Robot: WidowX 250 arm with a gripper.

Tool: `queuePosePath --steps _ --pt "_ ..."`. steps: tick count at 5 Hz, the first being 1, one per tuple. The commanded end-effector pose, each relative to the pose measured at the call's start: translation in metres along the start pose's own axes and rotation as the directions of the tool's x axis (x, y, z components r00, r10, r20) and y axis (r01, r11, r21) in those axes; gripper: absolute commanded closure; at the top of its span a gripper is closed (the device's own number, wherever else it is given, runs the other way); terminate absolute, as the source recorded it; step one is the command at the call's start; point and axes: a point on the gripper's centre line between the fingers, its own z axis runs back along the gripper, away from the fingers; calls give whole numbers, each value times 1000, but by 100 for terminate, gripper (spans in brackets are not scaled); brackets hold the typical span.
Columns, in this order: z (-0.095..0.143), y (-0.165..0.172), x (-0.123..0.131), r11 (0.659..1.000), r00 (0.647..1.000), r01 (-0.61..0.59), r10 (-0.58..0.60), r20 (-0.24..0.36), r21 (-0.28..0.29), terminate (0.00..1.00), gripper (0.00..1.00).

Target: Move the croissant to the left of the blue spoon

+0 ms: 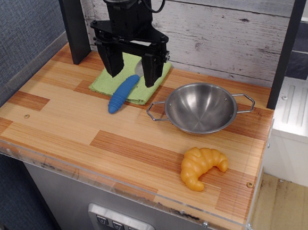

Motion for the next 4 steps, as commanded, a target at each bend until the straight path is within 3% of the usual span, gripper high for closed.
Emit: queuePosePath --steps 1,4 --pt "0 0 0 1000 1000 0 0 0 0 0 0" --pt "8 -70 -41 984 982 179 -180 52 21 0 0"
